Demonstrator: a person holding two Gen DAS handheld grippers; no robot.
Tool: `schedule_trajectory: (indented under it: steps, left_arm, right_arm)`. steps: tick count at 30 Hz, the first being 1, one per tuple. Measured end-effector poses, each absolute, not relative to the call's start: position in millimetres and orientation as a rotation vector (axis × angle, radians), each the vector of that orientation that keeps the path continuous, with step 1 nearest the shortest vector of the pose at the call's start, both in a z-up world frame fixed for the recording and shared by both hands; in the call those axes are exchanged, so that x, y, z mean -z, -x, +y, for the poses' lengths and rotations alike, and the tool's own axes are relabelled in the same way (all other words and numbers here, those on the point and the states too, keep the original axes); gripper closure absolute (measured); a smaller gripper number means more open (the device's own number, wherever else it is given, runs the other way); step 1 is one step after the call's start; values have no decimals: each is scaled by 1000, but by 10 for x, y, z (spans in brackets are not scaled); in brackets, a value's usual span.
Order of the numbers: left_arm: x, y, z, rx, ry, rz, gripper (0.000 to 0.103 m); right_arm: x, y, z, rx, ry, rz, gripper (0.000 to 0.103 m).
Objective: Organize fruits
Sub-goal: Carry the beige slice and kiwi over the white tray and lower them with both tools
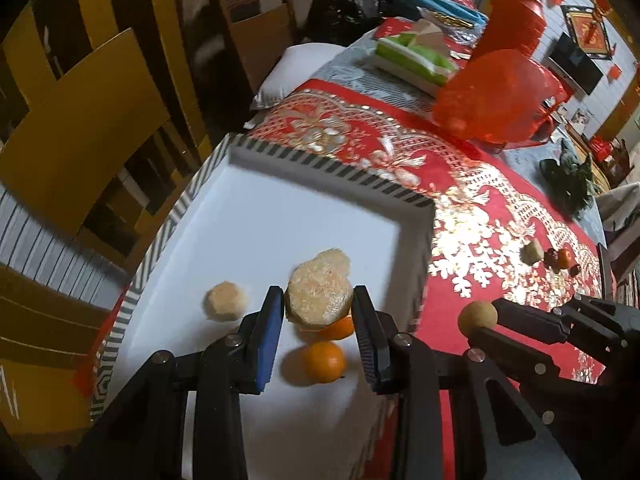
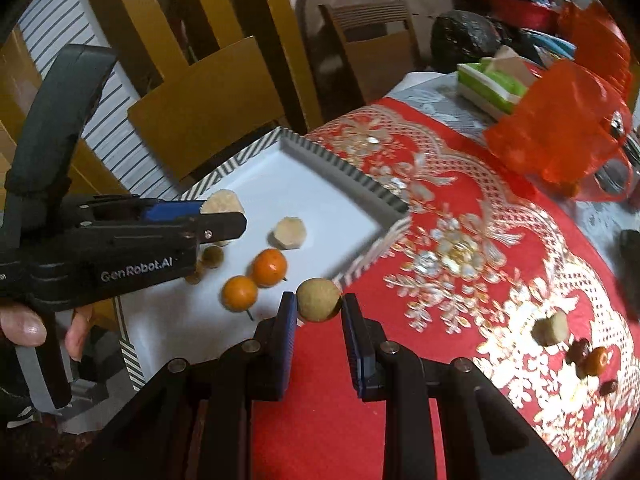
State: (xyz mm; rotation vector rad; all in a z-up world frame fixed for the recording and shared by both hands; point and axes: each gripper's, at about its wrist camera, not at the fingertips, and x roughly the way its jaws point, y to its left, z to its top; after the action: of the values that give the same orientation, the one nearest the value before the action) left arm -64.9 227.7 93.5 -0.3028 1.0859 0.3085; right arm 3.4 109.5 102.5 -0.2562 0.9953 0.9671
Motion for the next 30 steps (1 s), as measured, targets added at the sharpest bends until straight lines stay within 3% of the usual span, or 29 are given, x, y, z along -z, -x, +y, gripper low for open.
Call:
schedule_trajectory:
  steps: [30]
  left_arm:
    - [-481,891,2693,-342,379,1180,69]
  right_arm:
    - [-491,-312,1932,-973,381,1089,78]
